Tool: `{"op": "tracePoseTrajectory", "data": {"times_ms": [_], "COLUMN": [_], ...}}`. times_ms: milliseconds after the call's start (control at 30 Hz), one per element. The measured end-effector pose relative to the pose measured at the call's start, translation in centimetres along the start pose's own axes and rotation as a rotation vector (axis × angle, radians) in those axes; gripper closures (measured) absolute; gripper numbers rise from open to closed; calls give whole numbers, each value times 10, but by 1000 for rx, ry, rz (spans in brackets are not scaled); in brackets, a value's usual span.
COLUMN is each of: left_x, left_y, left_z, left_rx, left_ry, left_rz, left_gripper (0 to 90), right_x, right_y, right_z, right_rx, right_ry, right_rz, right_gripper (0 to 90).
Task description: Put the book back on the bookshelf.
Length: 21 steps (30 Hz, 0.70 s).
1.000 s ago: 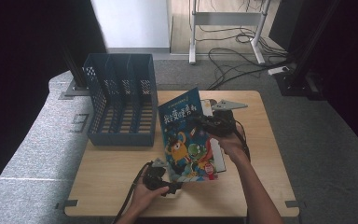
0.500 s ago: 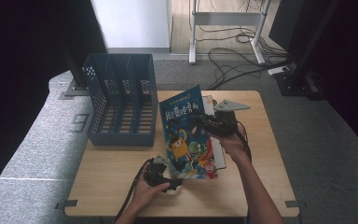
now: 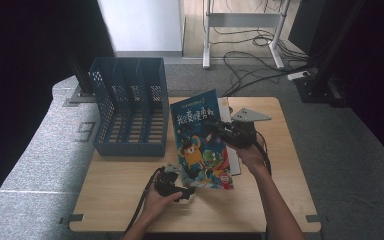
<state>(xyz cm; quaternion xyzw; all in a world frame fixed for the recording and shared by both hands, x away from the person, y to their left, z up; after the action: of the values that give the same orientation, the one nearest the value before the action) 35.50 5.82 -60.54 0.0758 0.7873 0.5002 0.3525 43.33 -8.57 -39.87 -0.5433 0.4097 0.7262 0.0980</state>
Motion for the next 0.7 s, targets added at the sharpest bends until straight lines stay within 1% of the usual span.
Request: {"op": "tracePoseTrajectory", "data": {"times_ms": [133, 367, 400, 567, 700], "left_x": [0, 0, -1, -4, -9], "left_y": [0, -1, -2, -4, -5], "left_z": [0, 0, 0, 1, 3], "left_rx": [-5, -9, -12, -12, -10], "left_ry": [-3, -15, -23, -18, -14], "left_rz": [0, -3, -8, -11, -13], "left_gripper": [31, 29, 27, 27, 27], "right_x": [1, 3, 3, 1, -4], "right_y": [2, 4, 5, 6, 5], "right_z": [1, 1, 1, 4, 6], "right_rx": [-1, -11, -10, -15, -5], "right_ry": [10, 2, 4, 25, 53], "right_rz": [-7, -18, -21, -31, -26], "right_gripper": [772, 776, 777, 780, 779]}}
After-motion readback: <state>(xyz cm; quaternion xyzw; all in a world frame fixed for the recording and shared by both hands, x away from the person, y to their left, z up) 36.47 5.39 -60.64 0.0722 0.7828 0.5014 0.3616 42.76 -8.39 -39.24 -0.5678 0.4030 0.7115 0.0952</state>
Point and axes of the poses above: each handheld gripper's, and its own axes: y roughly backward along the jaws, x roughly out of its underside, z roughly to its left, the point moved 9 cm from there along -y, roughly forward along the jaws, and after that the axes turned 11 degrees about z, right-handed, at the moved point
